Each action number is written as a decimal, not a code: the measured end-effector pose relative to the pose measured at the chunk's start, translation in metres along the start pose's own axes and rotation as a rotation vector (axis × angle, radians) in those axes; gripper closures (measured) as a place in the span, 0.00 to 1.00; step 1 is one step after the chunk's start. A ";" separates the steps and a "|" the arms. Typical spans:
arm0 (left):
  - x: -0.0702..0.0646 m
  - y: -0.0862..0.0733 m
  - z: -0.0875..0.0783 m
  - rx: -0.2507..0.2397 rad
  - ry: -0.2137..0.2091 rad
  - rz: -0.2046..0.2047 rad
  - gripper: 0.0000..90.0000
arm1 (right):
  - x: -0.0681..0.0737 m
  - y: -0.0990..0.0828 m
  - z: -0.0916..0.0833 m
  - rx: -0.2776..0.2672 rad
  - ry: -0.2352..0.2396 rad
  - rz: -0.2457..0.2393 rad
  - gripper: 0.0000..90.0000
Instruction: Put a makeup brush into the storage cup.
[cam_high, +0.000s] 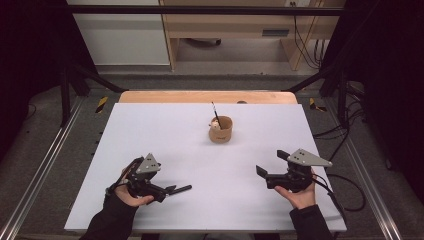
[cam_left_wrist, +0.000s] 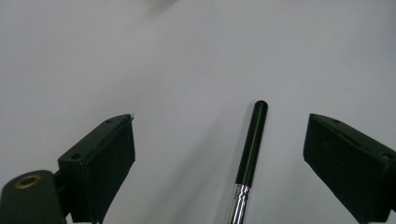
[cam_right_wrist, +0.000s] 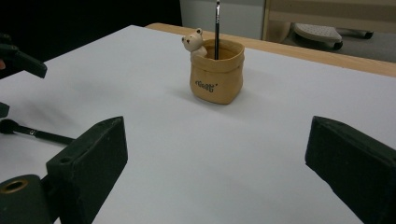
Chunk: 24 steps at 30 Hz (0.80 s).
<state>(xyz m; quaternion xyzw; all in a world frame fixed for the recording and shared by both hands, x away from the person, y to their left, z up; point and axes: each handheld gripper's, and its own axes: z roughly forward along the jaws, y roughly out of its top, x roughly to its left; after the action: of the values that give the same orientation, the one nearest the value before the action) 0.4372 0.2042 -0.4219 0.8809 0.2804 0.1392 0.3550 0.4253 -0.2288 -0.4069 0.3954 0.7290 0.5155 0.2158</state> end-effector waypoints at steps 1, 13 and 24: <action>0.000 0.000 0.001 0.007 -0.003 0.007 0.09 | 0.000 0.000 0.000 0.000 -0.001 0.001 0.07; -0.003 -0.002 0.008 0.074 -0.020 0.041 0.11 | 0.001 0.000 0.001 0.008 0.001 -0.003 0.07; -0.006 -0.003 0.015 0.142 -0.034 0.077 0.12 | 0.001 -0.001 0.002 0.017 0.003 -0.007 0.07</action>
<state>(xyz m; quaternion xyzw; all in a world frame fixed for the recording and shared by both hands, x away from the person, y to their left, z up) 0.4377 0.1944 -0.4349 0.9161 0.2496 0.1177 0.2909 0.4257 -0.2270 -0.4082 0.3938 0.7351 0.5091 0.2131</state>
